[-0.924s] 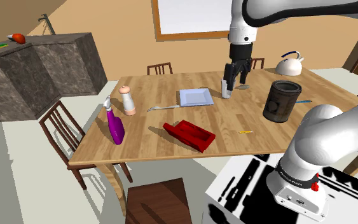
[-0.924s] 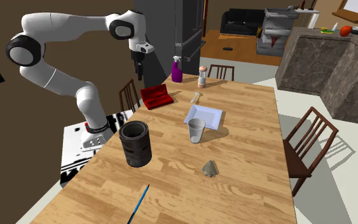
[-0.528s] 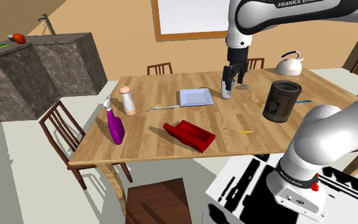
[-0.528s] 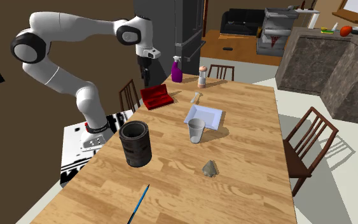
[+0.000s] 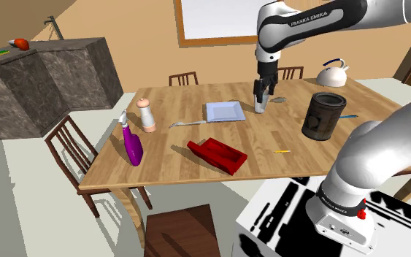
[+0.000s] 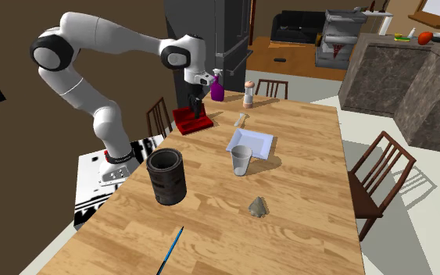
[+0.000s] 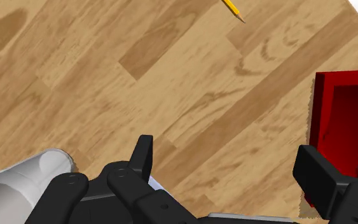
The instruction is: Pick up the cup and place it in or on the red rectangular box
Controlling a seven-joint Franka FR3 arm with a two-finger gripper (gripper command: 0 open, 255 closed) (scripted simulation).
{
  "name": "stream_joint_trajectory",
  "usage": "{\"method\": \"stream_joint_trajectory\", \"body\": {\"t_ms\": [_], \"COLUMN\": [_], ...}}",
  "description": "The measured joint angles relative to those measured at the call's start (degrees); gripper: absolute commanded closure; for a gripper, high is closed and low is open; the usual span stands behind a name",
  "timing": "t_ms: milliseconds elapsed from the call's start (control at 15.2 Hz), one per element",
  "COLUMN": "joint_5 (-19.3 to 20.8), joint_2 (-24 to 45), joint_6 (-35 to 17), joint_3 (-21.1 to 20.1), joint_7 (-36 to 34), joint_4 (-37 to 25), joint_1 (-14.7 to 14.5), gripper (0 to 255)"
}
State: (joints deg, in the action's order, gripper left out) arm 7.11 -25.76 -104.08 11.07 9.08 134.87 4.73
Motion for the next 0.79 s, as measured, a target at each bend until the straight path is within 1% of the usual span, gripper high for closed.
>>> {"method": "stream_joint_trajectory", "body": {"t_ms": [462, 792], "joint_5": [2.51, 2.34], "joint_2": [11.90, 22.18], "joint_6": [-6.92, -12.00], "joint_3": [4.45, 7.11], "joint_7": [6.65, 11.57], "joint_4": [-6.19, -12.42], "joint_1": [1.72, 2.97], "gripper": [0, 0]}}
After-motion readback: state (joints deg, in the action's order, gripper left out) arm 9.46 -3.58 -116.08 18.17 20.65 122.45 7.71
